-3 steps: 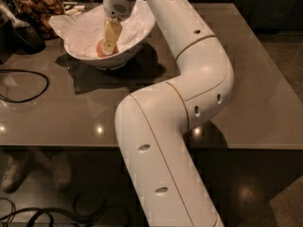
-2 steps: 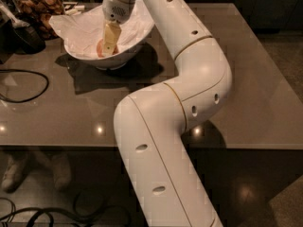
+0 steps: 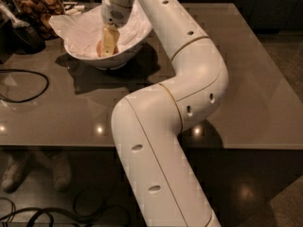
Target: Pick apple from white bowl
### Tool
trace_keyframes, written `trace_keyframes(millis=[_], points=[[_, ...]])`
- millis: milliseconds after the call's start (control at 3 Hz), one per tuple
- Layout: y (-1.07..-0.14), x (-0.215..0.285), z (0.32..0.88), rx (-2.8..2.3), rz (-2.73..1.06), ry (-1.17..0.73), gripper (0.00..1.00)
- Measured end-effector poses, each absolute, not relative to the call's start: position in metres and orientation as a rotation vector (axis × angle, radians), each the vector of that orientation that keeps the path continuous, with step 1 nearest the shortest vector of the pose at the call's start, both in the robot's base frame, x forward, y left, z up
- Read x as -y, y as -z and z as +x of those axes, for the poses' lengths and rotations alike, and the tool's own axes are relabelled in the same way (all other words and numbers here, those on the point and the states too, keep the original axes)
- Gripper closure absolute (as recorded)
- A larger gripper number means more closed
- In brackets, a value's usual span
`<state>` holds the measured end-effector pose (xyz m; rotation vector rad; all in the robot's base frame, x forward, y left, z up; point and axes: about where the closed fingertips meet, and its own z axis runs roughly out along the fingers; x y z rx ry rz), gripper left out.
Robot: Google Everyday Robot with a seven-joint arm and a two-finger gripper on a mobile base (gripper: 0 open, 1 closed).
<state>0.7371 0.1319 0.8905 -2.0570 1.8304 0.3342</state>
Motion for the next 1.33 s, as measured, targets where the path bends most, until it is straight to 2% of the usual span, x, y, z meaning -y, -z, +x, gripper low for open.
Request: trace_keyframes(millis=[1333], points=[[-0.864,-0.126,0.737,-1.869,-2.072,-0.401,0.26]])
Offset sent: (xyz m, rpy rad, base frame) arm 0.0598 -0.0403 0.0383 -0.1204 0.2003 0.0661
